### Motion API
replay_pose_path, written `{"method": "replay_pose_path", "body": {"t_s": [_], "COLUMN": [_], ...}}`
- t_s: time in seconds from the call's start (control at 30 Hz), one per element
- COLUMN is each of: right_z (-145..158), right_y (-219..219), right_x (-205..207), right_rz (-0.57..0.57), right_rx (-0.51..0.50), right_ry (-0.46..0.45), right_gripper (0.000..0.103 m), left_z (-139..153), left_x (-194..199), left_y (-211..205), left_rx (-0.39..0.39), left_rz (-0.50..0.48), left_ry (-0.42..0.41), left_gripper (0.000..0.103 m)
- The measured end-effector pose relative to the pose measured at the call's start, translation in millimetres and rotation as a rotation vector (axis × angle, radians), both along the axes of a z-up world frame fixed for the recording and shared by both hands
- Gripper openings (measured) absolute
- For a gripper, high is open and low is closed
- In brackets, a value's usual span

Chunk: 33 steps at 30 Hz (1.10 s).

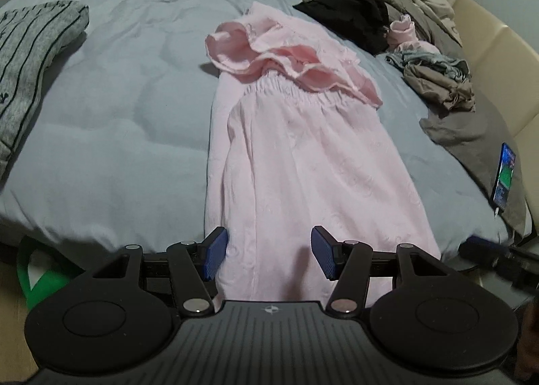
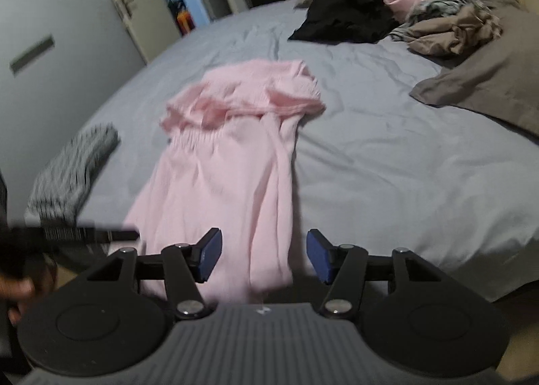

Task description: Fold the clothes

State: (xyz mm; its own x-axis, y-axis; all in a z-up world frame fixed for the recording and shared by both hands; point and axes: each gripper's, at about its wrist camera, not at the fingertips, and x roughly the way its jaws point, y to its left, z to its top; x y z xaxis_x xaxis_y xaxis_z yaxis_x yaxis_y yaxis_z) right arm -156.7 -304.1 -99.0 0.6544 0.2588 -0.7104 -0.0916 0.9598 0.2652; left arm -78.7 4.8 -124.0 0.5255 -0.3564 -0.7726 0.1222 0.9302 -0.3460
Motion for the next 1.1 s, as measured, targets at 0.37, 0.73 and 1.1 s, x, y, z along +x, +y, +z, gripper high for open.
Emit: {"method": "replay_pose_path", "body": {"t_s": [0.37,0.73,1.1], "right_z": [15,6,-3], "right_y": [22,34,39], "right_x": [14,19,26], "right_rz": [0.018,0.021,0.030], "right_rx": [-0.065,-0.125,-0.119], "right_ry": [0.003,0.042,0.061], "right_gripper": [0.060,0.060,0.061], "left_z": [-6,-10,-8], "left_x": [-1,-5,-8], "left_y": [-2,-5,-8], "left_rx": [-0.013,-0.020,0.001], "left_rz": [-0.020,-0.042,-0.080], "left_ry": [0.018,0.023,0.006], "left_gripper": [0.053,0.053,0.053]}}
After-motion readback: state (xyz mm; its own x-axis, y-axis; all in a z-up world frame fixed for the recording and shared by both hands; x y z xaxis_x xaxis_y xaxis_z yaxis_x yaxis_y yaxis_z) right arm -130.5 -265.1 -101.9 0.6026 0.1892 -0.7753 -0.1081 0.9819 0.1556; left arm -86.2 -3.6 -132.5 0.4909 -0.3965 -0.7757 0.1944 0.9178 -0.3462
